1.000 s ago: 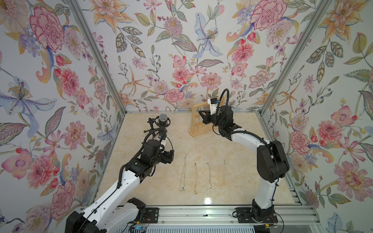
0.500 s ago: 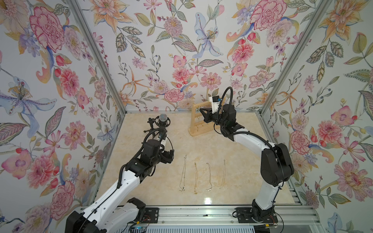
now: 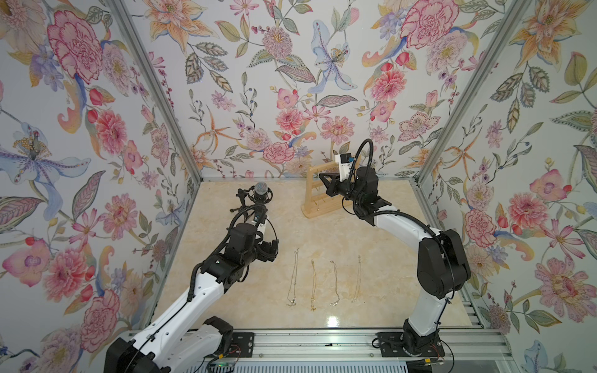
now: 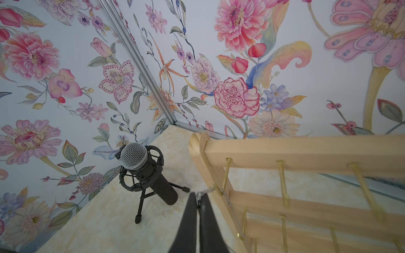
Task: Take the necklace off the jewelry display stand
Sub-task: Take off the necklace from the stand.
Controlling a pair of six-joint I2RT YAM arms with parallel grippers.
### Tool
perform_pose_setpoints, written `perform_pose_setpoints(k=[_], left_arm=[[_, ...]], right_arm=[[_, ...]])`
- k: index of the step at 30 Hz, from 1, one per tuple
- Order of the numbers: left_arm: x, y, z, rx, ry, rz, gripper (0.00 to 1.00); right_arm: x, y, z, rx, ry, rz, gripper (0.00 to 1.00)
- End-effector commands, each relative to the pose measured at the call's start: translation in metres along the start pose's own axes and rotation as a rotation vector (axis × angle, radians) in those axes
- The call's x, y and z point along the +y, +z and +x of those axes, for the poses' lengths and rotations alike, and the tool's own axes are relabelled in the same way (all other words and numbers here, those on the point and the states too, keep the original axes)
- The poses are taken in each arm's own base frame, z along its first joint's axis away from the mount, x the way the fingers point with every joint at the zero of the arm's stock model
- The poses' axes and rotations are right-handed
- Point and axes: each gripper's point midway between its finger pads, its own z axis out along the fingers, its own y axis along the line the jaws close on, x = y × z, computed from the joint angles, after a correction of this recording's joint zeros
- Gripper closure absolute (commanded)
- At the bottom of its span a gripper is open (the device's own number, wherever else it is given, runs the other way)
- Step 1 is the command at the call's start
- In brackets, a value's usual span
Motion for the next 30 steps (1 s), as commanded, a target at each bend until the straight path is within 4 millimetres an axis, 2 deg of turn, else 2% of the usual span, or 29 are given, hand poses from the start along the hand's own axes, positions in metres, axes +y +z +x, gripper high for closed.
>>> perform_pose_setpoints(k=[1, 12, 19, 25, 30], left_arm=[[0.003, 0.002, 0.002, 0.0, 0.007, 0.003, 0.08], [0.004, 0.002, 0.002, 0.0, 0.007, -0.002, 0.08], [0.007, -0.001, 0.0, -0.013, 0.007, -0.016, 0.06], [0.008, -0.002, -0.002, -0.024, 0.007, -0.026, 0.06], [0.009, -0.002, -0.001, -0.025, 0.006, -0.03, 0.06]], right_arm=[[0.024, -0.016, -0.04, -0.095, -0.031, -0.047, 1.0], [0.033, -0.026, -0.054, -0.121, -0.032, -0.052, 1.0], [0.037, -0.04, -0.057, -0.122, -0.031, -0.042, 1.0], [0.03, -0.057, -0.06, -0.133, -0.028, 0.002, 1.0], [0.028, -0.059, -0.06, -0.123, -0.023, -0.002, 1.0]])
